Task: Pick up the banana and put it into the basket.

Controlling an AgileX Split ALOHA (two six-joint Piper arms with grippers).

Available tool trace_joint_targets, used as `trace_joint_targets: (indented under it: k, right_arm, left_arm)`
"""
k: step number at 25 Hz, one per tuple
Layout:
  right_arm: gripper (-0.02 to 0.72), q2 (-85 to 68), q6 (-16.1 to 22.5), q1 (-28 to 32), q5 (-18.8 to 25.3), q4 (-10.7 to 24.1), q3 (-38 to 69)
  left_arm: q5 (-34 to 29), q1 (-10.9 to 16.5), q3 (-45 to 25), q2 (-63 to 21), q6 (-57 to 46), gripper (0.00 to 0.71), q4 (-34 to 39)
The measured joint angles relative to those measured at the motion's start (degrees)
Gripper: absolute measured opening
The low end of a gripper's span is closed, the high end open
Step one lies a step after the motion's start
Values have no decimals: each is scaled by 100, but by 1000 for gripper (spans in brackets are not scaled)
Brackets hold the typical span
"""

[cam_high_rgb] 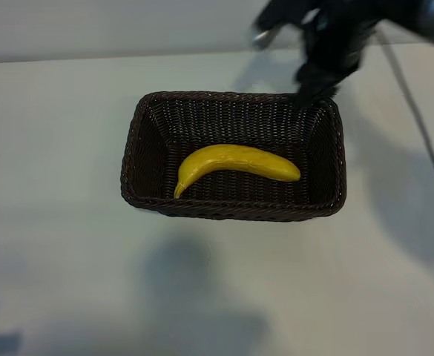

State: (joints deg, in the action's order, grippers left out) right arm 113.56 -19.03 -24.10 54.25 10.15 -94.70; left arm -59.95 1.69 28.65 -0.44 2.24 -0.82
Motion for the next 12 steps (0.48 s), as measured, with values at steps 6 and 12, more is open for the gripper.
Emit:
trace_joint_targets:
  k: [6,12]
  right_arm:
    - [544,0,1397,1553,207,-8,0]
    - [540,0,1591,2866,1158,-648,0]
  left_arm:
    - [0,0,0,0,0,514,0]
    - [0,0,0,0,0,514,0]
